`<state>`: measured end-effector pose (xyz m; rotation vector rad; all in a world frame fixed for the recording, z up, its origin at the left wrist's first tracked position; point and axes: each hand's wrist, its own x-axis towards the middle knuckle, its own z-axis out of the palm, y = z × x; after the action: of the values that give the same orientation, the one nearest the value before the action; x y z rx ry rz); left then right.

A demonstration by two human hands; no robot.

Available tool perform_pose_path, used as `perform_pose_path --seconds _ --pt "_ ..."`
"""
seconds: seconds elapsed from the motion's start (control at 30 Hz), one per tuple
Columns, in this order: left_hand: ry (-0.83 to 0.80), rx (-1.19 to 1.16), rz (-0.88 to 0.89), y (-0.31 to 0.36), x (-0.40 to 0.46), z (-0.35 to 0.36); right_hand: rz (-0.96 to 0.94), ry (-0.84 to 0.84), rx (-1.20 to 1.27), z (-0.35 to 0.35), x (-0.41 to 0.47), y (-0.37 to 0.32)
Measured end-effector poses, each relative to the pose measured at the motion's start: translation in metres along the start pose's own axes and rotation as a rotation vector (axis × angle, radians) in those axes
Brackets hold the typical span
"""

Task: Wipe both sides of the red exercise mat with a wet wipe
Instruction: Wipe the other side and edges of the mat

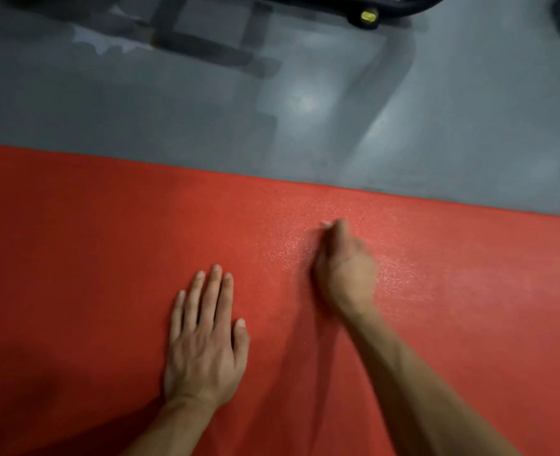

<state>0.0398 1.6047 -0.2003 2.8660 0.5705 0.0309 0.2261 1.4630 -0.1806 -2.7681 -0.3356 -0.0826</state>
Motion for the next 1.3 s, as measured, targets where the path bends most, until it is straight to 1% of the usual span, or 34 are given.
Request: perform_pose_path --seconds 0.07,0.1,0.13,0.17,0.2,0.23,0.27,0.33,0.37,0.4,0.47,0.5,0.53,0.57,0.63,0.67,0.7,0.73,0.8,0.87,0.9,0.93,0.97,1.03,1.07,1.1,1.17,1.23,1.3 --pt "0.018 -0.001 0.006 -0.002 -0.001 0.001 -0.329 -0.054 -0.012 0.022 -0.006 -0.062" --pt "0.028 0.006 0.009 -0.003 -0.001 0.002 -0.483 -0.077 -0.016 0.027 -0.006 -0.078" --pt "0.036 0.005 0.012 -0.003 -0.001 0.002 -0.566 -0.099 -0.013 0.028 -0.002 -0.078" --pt "0.042 -0.002 0.015 -0.002 0.000 0.002 -0.574 -0.095 -0.025 0.023 0.006 -0.065" --pt "0.046 -0.010 0.015 -0.002 0.000 0.002 -0.520 -0.065 -0.066 0.015 0.014 -0.043" --pt "0.048 -0.014 0.011 -0.001 -0.001 0.002 -0.415 -0.038 -0.121 0.006 0.022 -0.013" --pt "0.045 -0.019 0.006 -0.001 -0.001 0.002 -0.272 -0.025 -0.176 -0.007 0.032 0.021" --pt "0.042 -0.026 0.004 0.000 0.000 0.002 0.035 -0.009 -0.202 -0.039 0.041 0.082" --pt "0.040 -0.027 0.001 0.000 0.001 0.002 0.128 0.029 -0.196 -0.049 0.042 0.100" --pt "0.036 -0.024 -0.001 -0.001 0.001 0.002 0.184 0.056 -0.191 -0.051 0.042 0.106" --pt "0.028 -0.020 0.002 -0.001 0.001 0.001 0.205 0.059 -0.159 -0.037 0.041 0.089" --pt "0.026 -0.018 0.003 -0.001 0.000 0.001 0.166 0.046 -0.129 -0.025 0.041 0.069" --pt "0.026 -0.013 0.004 -0.001 0.000 0.002 0.083 0.037 -0.090 -0.010 0.041 0.043" --pt "0.030 -0.013 0.005 -0.001 -0.001 0.003 -0.046 0.028 -0.053 0.006 0.040 0.013" --pt "0.049 -0.014 0.011 -0.002 0.000 0.004 -0.344 0.025 -0.065 0.027 0.033 -0.045" --pt "0.056 -0.009 0.011 -0.003 0.001 0.005 -0.470 0.012 -0.070 0.032 0.031 -0.061" --pt "0.060 -0.006 0.012 -0.004 0.001 0.005 -0.529 -0.019 -0.059 0.032 0.034 -0.064" --pt "0.061 -0.009 0.016 -0.003 0.001 0.005 -0.528 -0.030 -0.052 0.028 0.039 -0.054" --pt "0.071 -0.027 0.015 -0.002 0.000 0.004 -0.387 -0.033 -0.143 0.007 0.054 -0.004" --pt "0.074 -0.035 0.012 0.000 0.000 0.004 -0.148 -0.073 -0.251 -0.026 0.073 0.066" --pt "0.071 -0.043 0.011 0.000 0.001 0.003 -0.004 -0.104 -0.271 -0.044 0.080 0.097" --pt "0.067 -0.045 0.008 -0.001 0.002 0.003 0.125 -0.100 -0.273 -0.059 0.086 0.119" --pt "0.060 -0.042 0.001 -0.001 0.002 0.003 0.220 -0.087 -0.276 -0.067 0.089 0.131" --pt "0.043 -0.036 -0.004 0.001 0.001 0.003 0.273 -0.079 -0.274 -0.060 0.093 0.126" --pt "0.041 -0.037 -0.005 0.002 0.001 0.003 0.241 -0.087 -0.249 -0.048 0.093 0.108" --pt "0.041 -0.033 -0.006 0.001 0.000 0.003 0.159 -0.089 -0.211 -0.031 0.093 0.084" --pt "0.040 -0.025 -0.002 0.000 0.001 0.004 -0.026 -0.103 -0.142 0.005 0.093 0.019" --pt "0.049 -0.028 0.013 -0.001 0.001 0.004 -0.238 -0.175 -0.122 0.037 0.085 -0.058" --pt "0.062 -0.026 0.019 -0.003 -0.001 0.005 -0.434 -0.158 -0.102 0.052 0.073 -0.116"
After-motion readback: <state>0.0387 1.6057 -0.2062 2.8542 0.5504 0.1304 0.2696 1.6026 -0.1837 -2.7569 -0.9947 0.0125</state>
